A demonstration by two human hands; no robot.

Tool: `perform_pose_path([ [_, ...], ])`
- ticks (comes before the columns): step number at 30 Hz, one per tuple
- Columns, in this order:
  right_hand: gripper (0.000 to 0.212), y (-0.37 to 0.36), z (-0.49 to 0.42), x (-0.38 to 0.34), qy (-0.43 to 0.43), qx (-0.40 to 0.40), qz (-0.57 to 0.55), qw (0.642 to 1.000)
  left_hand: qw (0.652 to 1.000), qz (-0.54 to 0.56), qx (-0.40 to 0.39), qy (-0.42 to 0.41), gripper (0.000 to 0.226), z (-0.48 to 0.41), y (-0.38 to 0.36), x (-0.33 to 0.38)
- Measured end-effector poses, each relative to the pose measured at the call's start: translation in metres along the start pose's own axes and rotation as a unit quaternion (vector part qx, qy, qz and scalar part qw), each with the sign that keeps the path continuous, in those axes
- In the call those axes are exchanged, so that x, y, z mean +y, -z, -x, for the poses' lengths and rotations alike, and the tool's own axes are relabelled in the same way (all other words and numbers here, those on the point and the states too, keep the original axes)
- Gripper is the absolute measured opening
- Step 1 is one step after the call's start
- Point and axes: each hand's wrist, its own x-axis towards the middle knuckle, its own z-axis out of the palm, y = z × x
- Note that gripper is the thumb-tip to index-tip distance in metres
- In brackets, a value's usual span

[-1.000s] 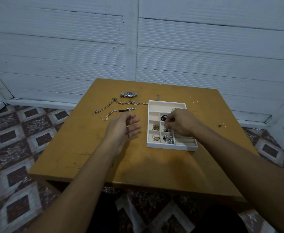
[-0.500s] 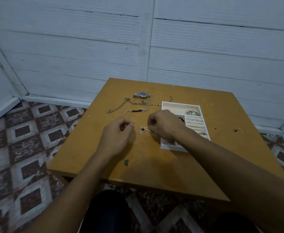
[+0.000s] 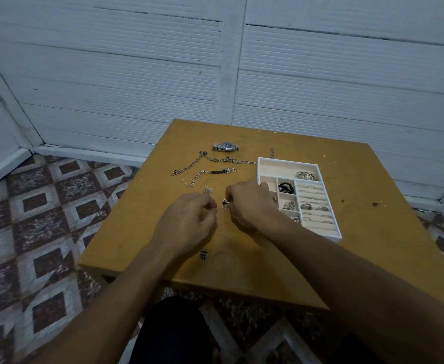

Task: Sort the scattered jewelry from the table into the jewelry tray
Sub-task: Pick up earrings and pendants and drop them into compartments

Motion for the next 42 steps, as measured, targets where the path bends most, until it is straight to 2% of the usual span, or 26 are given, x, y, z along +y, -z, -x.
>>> perform_pose_path([
  [7,0.015,0.009,0.006,-0.001,0.002,-0.021,-0.025,0.999,1.0,-0.001,-0.012,-0.009,0.019,0.008,0.002,0.004],
  [10,0.004,0.014,0.014,0.002,-0.009,-0.018,-0.089,0.996,1.0,0.005,-0.011,-0.005,0.019,0.013,0.004,0.007],
  [13,0.01,0.021,0.029,0.006,-0.018,-0.006,-0.193,0.981,1.0,0.019,-0.01,-0.001,0.019,0.017,0.004,0.012],
  [16,0.01,0.032,0.044,0.011,-0.015,0.01,-0.264,0.964,0.998,0.062,-0.007,0.019,0.022,0.021,0.003,0.025],
  [20,0.007,0.043,0.06,0.018,-0.014,0.012,-0.314,0.949,0.971,0.205,0.015,0.12,0.02,0.024,-0.001,0.04],
  [22,0.006,0.045,0.067,0.021,-0.016,0.013,-0.33,0.944,0.932,0.305,0.036,0.19,0.015,0.024,-0.007,0.048],
  [23,0.007,0.046,0.071,0.022,-0.015,0.014,-0.334,0.942,0.9,0.369,0.048,0.229,0.014,0.023,-0.01,0.054],
  [25,0.009,0.047,0.078,0.023,-0.009,0.019,-0.334,0.942,0.807,0.505,0.06,0.302,0.018,0.021,-0.016,0.066],
  [26,0.01,0.048,0.082,0.024,-0.005,0.019,-0.333,0.943,0.772,0.545,0.06,0.321,0.021,0.02,-0.019,0.071],
  [32,0.013,0.057,0.101,0.021,0.022,-0.007,-0.327,0.945,0.618,0.698,0.047,0.358,0.033,0.019,-0.03,0.087],
  [37,0.017,0.06,0.109,0.02,0.035,-0.009,-0.309,0.95,0.538,0.763,-0.006,0.36,0.05,0.025,-0.034,0.097],
  [42,0.016,0.058,0.109,0.025,0.026,0.015,-0.253,0.967,0.493,0.79,-0.039,0.363,0.048,0.033,-0.037,0.104],
])
